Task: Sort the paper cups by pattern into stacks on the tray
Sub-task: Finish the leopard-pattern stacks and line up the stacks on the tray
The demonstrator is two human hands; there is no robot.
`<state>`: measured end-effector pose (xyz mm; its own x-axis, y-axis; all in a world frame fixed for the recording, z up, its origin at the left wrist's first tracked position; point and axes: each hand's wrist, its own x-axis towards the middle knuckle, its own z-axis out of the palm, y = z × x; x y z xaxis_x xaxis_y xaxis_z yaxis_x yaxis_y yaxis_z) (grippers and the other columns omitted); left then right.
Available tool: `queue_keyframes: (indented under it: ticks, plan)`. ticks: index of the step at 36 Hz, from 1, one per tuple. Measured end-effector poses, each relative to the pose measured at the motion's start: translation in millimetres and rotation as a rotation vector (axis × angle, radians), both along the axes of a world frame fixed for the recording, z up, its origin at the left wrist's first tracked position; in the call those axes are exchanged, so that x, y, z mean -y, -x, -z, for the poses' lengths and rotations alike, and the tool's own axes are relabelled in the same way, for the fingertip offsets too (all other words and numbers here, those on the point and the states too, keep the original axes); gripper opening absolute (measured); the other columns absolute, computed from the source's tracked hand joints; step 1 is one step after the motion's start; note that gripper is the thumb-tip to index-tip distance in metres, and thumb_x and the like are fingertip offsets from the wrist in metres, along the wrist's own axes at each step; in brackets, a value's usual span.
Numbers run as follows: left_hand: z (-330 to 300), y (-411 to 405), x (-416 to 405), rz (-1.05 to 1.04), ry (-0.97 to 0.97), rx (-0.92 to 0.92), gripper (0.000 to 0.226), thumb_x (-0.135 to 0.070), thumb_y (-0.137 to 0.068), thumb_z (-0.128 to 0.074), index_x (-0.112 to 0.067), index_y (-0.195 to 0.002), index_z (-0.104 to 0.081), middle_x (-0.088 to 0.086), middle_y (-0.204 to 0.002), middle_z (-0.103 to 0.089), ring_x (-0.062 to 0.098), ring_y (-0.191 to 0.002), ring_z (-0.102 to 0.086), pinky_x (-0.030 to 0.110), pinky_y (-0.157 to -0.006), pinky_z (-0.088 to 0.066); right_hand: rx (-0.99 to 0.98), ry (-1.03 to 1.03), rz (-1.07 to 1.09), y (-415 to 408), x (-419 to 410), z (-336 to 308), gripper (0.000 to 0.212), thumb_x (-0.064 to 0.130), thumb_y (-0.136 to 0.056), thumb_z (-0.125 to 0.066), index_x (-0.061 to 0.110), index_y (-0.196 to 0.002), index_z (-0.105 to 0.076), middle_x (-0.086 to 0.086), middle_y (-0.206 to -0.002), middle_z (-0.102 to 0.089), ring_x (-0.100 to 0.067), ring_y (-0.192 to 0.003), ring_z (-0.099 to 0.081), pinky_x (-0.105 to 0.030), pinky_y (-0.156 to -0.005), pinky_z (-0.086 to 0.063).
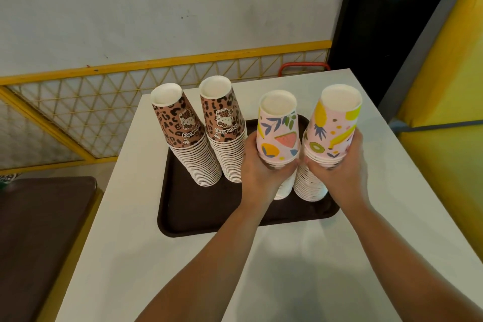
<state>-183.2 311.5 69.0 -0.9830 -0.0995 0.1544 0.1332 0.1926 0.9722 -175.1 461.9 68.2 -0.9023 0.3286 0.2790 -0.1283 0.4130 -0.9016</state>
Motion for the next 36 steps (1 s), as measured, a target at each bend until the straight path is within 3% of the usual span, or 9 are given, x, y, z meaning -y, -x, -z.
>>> queue_keyframes:
  ticks: [9,13,16,21,25,28,30,33,36]
  plan:
    - [6.7,-17.1,10.2,-0.013,0.050,0.012,0.089,-0.020,-0.066,-0.089,-0.020,-0.138,-0.037,-0.013,-0.130,-0.053,-0.012,-0.118,-0.049,0.008,-0.096,-0.041,-0.035,-0.043,0.081,-11.8,2.2,-0.4,0.102,0.028,-0.060,-0.085,0.023,-0.141,-0.023,-0.002,-0.141,-0.031,-0.016,-0.131,-0.036,-0.025,-0.098,-0.039]
    - [16.7,-36.2,32.7,-0.223,0.167,-0.035,0.065,-0.025,-0.078,-0.077,-0.016,-0.132,-0.040,-0.003,-0.125,-0.051,0.012,-0.117,-0.052,0.026,-0.100,-0.045,-0.386,-0.141,0.193,-34.6,19.7,-18.4,0.073,0.027,-0.077,-0.071,0.003,-0.132,-0.029,-0.024,-0.134,-0.034,-0.033,-0.126,-0.038,-0.019,-0.103,-0.033]
    - [19.9,-40.3,59.1,-0.410,0.187,-0.040,0.054,-0.010,-0.082,-0.073,-0.009,-0.125,-0.042,0.000,-0.118,-0.050,0.019,-0.110,-0.053,0.026,-0.092,-0.049,-0.506,-0.144,0.065,-50.6,49.2,-23.6,0.049,0.018,-0.081,-0.063,-0.001,-0.119,-0.039,-0.028,-0.119,-0.042,-0.025,-0.119,-0.042,-0.021,-0.100,-0.036]
    - [16.9,-28.6,103.9,-0.458,0.150,0.005,0.063,-0.015,-0.078,-0.077,-0.011,-0.128,-0.038,0.003,-0.124,-0.047,0.008,-0.108,-0.052,-0.001,-0.075,-0.041,-0.220,-0.061,-0.203,-62.1,110.7,-3.7,0.042,0.021,-0.085,-0.057,0.012,-0.124,-0.046,0.000,-0.122,-0.046,0.001,-0.105,-0.049,-0.008,-0.089,-0.038]
    - [15.9,-18.6,128.2,-0.350,0.149,0.004,0.086,-0.048,-0.060,-0.073,-0.015,-0.130,-0.035,-0.010,-0.120,-0.036,-0.022,-0.105,-0.039,-0.003,-0.076,-0.038,0.060,-0.120,-0.224,-49.2,146.8,29.0,0.068,0.021,-0.086,-0.062,0.016,-0.143,-0.025,0.003,-0.148,-0.028,-0.009,-0.134,-0.033,-0.017,-0.106,-0.033]
    - [21.7,-10.3,141.2,-0.257,0.154,0.070,0.103,-0.061,-0.052,-0.067,-0.015,-0.137,-0.033,-0.007,-0.129,-0.036,-0.014,-0.110,-0.040,-0.006,-0.081,-0.033,0.250,-0.118,-0.186,-34.3,165.4,44.0,0.077,0.022,-0.087,-0.060,0.016,-0.147,-0.012,0.001,-0.155,-0.014,-0.012,-0.140,-0.020,-0.009,-0.100,-0.020]
    - [27.6,-2.9,147.7,-0.204,0.180,0.110,0.109,-0.061,-0.053,-0.072,-0.016,-0.143,-0.029,-0.002,-0.141,-0.036,0.002,-0.124,-0.040,0.002,-0.094,-0.035,0.294,-0.105,-0.160,-23.9,174.7,52.9,0.080,0.023,-0.088,-0.060,0.014,-0.147,-0.007,-0.001,-0.156,-0.010,-0.015,-0.142,-0.017,-0.011,-0.098,-0.018]
    - [36.2,9.8,155.2,-0.166,0.197,0.148,0.111,-0.050,-0.056,-0.081,-0.019,-0.146,-0.025,0.000,-0.148,-0.035,0.018,-0.136,-0.038,0.034,-0.109,-0.041,0.309,-0.055,-0.129,-7.7,184.9,61.9,0.083,0.020,-0.089,-0.059,0.012,-0.148,-0.001,-0.003,-0.156,-0.005,-0.017,-0.143,-0.012,-0.014,-0.102,-0.014]
    - [40.0,21.5,161.3,-0.132,0.162,0.140,0.115,-0.046,-0.052,-0.082,-0.019,-0.147,-0.023,-0.001,-0.148,-0.040,0.017,-0.136,-0.040,0.035,-0.109,-0.041,0.283,-0.014,-0.079,9.8,190.3,69.0,0.086,0.016,-0.087,-0.061,0.010,-0.147,0.000,-0.007,-0.156,-0.007,-0.020,-0.143,-0.012,-0.021,-0.108,-0.015]
